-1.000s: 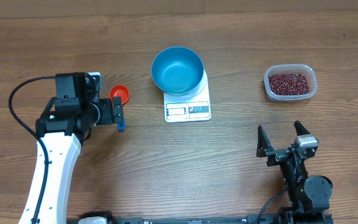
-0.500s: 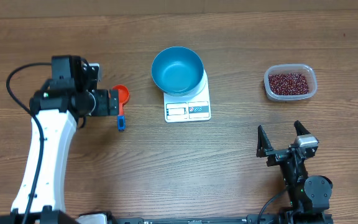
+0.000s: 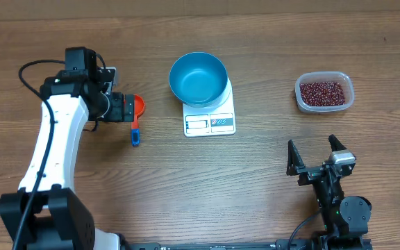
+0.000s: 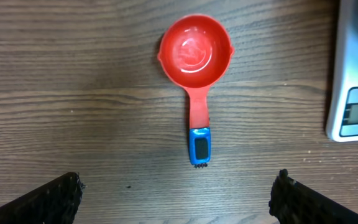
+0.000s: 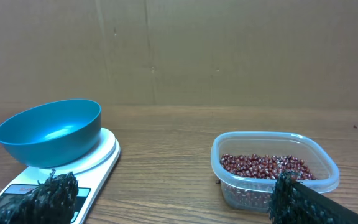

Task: Scoop item into bowl and weigh 150g on scale
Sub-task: 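Move the left gripper forward over the red scoop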

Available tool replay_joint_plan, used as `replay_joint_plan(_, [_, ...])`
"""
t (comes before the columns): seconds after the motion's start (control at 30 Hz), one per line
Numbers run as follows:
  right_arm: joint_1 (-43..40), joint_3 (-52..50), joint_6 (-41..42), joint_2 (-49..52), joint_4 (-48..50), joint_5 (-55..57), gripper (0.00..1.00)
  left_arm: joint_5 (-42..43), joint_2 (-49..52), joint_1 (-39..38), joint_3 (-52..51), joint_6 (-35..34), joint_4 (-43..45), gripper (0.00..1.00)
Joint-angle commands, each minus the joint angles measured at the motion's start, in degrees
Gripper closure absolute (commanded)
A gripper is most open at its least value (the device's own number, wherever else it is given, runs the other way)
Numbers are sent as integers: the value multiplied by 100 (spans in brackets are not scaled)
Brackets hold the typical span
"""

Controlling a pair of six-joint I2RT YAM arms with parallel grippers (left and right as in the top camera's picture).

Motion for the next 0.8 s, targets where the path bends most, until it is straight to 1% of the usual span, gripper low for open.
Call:
replay_joint_plan(0.0, [31, -59, -24, -50, 22, -9, 0, -37, 201, 31, 146, 96, 42, 1])
replay_joint_plan(0.3, [31, -59, -24, -50, 22, -9, 0, -33, 509, 28, 144, 92, 219, 0])
replay_joint_plan(0.77, [31, -59, -26, -50, 22, -9, 0, -13, 529, 22, 144, 92, 282, 1])
